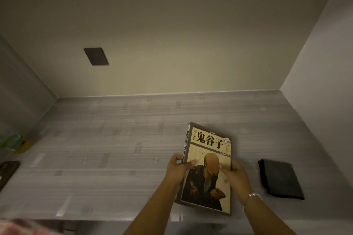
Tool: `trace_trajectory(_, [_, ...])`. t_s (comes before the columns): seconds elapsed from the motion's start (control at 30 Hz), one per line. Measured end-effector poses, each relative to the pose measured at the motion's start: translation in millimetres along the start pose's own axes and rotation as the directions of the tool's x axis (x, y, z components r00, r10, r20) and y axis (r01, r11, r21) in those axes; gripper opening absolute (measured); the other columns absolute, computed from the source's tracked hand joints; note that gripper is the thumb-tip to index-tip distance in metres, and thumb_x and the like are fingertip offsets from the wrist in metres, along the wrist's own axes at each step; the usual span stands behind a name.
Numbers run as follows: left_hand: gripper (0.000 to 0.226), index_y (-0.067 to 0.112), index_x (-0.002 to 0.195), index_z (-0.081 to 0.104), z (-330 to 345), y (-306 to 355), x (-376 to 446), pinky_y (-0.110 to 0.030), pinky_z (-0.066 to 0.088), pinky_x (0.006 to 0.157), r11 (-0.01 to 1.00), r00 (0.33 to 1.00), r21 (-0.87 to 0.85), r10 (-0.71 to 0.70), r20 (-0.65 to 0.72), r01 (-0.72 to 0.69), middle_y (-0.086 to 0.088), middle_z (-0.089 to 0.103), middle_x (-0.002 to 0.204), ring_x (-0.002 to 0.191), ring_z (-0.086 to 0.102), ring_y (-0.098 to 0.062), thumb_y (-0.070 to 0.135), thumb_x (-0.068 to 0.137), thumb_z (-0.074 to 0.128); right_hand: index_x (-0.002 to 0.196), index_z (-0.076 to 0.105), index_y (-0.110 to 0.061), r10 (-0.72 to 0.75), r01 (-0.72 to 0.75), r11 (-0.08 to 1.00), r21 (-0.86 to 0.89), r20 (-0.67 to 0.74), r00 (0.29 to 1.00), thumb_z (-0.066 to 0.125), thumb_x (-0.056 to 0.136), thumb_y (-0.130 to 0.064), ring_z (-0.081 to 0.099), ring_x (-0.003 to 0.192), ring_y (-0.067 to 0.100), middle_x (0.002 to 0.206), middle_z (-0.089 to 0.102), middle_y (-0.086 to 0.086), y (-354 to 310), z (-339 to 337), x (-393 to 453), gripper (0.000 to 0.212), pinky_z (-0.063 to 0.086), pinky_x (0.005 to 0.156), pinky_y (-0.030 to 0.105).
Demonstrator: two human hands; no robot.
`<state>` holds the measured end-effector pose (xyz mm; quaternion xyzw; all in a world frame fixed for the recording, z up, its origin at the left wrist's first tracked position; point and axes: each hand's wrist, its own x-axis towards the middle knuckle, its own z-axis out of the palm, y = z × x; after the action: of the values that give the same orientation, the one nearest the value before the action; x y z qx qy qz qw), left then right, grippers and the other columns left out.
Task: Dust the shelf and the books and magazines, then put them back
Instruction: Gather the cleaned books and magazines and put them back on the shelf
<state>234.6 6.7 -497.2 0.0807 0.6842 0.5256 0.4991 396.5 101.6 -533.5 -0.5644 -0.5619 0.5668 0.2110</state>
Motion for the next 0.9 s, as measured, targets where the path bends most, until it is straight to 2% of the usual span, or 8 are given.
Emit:
trace_trajectory(0.17, [0.042,0.013,0.114,0.048,-20.2,44.1,-11.5,-0.048,0.056,0.084,0.996,0.997,-0.059,0.070,0.019,-0.068,-0.013,0.070,0.104,0.088,0.071,-0.030,0.010,0.080,0.073,0.119,0.056,-0.021,-0.096,0.093,0.986,0.137,0.020,0.995,0.067,0.085,-0.021,0.062,0.097,0.018,0.110,0.065,-0.001,-38.4,6.1,1.9,0.035,0.051,0.067,0.028])
trace_trajectory(0.3, [0.043,0.010,0.116,0.049,-41.4,82.5,-30.4,-0.041,0.057,0.075,0.980,0.984,-0.116,0.168,0.052,-0.161,-0.014,0.071,0.102,0.087,0.072,-0.029,0.009,0.079,0.072,0.115,0.051,-0.027,-0.171,0.153,0.957,0.247,0.054,0.984,0.067,0.084,-0.022,0.060,0.093,0.011,0.106,0.062,-0.006,-89.9,11.6,-8.9,0.035,0.049,0.067,0.027])
trace_trajectory(0.43, [0.045,0.010,0.117,0.051,-71.1,122.5,-55.2,-0.041,0.056,0.078,0.953,0.956,-0.114,0.288,0.061,-0.280,-0.014,0.070,0.108,0.092,0.070,-0.029,0.012,0.077,0.071,0.114,0.053,-0.026,-0.225,0.155,0.912,0.380,0.148,0.963,0.064,0.086,-0.024,0.061,0.093,0.015,0.104,0.064,-0.003,-141.1,24.3,-31.1,0.030,0.049,0.067,0.030])
trace_trajectory(0.5, [0.051,0.010,0.118,0.051,-83.7,143.0,-69.4,-0.041,0.056,0.079,0.930,0.931,-0.114,0.358,0.062,-0.350,-0.013,0.070,0.109,0.094,0.070,-0.029,0.016,0.072,0.072,0.116,0.052,-0.028,-0.284,0.217,0.890,0.402,0.115,0.952,0.064,0.086,-0.025,0.061,0.095,0.015,0.106,0.064,-0.005,-165.0,31.7,-41.8,0.033,0.051,0.068,0.031])
trace_trajectory(0.6, [0.057,0.010,0.118,0.050,-98.7,172.5,-90.5,-0.041,0.056,0.081,0.884,0.886,-0.123,0.460,0.053,-0.452,-0.012,0.070,0.109,0.095,0.070,-0.028,0.019,0.066,0.070,0.110,0.051,-0.039,-0.372,0.313,0.848,0.427,0.061,0.926,0.066,0.083,-0.027,0.059,0.106,0.019,0.113,0.062,-0.007,-201.5,41.1,-55.7,0.033,0.053,0.085,0.043])
trace_trajectory(0.67, [0.055,0.010,0.116,0.051,-106.6,192.1,-102.4,-0.041,0.055,0.082,0.849,0.852,-0.132,0.521,0.047,-0.512,-0.012,0.069,0.110,0.096,0.069,-0.028,0.020,0.065,0.069,0.107,0.051,-0.043,-0.440,0.380,0.815,0.436,0.040,0.897,0.066,0.082,-0.027,0.058,0.109,0.020,0.115,0.062,-0.007,-226.8,44.2,-65.3,0.033,0.051,0.090,0.047])
trace_trajectory(0.8, [0.054,0.010,0.117,0.051,-120.9,230.9,-123.6,-0.033,0.058,0.074,0.766,0.771,-0.162,0.636,0.045,-0.622,-0.008,0.072,0.103,0.093,0.070,-0.024,0.019,0.066,0.066,0.123,0.051,-0.033,-0.569,0.517,0.737,0.435,-0.011,0.822,0.066,0.082,-0.027,0.057,0.114,0.020,0.119,0.062,-0.006,-282.1,47.5,-85.6,0.044,0.050,0.093,0.048])
trace_trajectory(0.9, [0.051,0.011,0.117,0.051,-130.4,259.4,-136.1,-0.027,0.059,0.068,0.704,0.715,-0.222,0.698,0.039,-0.675,-0.004,0.073,0.098,0.090,0.071,-0.020,0.015,0.068,0.065,0.128,0.050,-0.030,-0.663,0.616,0.674,0.407,-0.034,0.748,0.066,0.083,-0.028,0.057,0.114,0.018,0.120,0.062,-0.007,-323.8,48.1,-97.7,0.048,0.052,0.092,0.044])
